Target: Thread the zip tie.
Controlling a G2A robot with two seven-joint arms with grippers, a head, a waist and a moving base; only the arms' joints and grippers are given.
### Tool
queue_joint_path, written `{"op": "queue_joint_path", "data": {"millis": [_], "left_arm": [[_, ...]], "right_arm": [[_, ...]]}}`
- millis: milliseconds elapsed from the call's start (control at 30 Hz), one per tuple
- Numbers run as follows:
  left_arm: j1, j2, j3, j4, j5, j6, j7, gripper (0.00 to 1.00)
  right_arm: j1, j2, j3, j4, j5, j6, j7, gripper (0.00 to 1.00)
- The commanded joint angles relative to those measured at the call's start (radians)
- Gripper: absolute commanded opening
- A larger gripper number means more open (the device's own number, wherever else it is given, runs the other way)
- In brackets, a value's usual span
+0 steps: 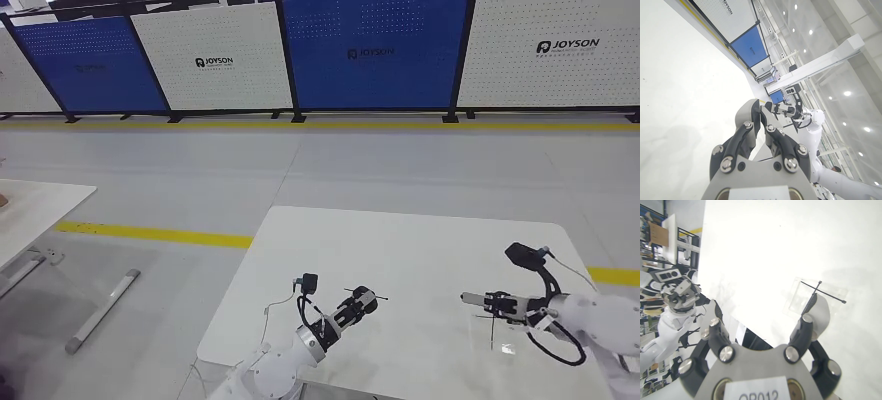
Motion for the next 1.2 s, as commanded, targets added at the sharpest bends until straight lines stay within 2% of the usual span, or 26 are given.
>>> {"op": "queue_joint_path", "data": {"millis": [0,67,600,767,867,1167], "left_arm": [[0.0,0.0,0.0,0.0,0.0,0.0,0.0,0.0],[0.0,0.0,0.0,0.0,0.0,0.0,0.0,0.0],[0.0,0.0,0.0,0.0,0.0,0.0,0.0,0.0],[0.0,0.0,0.0,0.0,0.0,0.0,0.0,0.0],[0.0,0.0,0.0,0.0,0.0,0.0,0.0,0.0],[0.0,0.0,0.0,0.0,0.0,0.0,0.0,0.0]], "right_arm": [[0.006,0.002,-0.009,-0.006,-0.024,0.018,0.027,1.0],[0.011,0.003,-0.015,-0.013,-0.03,0.013,0.052,1.0],[0.0,0.003,-0.026,-0.018,-0.055,0.007,0.028,1.0],[0.033,0.006,-0.07,-0.038,-0.148,0.043,0.105,1.0],[0.067,0.0,-0.098,-0.014,-0.174,0.083,0.12,1.0],[0.058,0.001,-0.106,0.002,-0.195,0.075,0.099,1.0]]}}
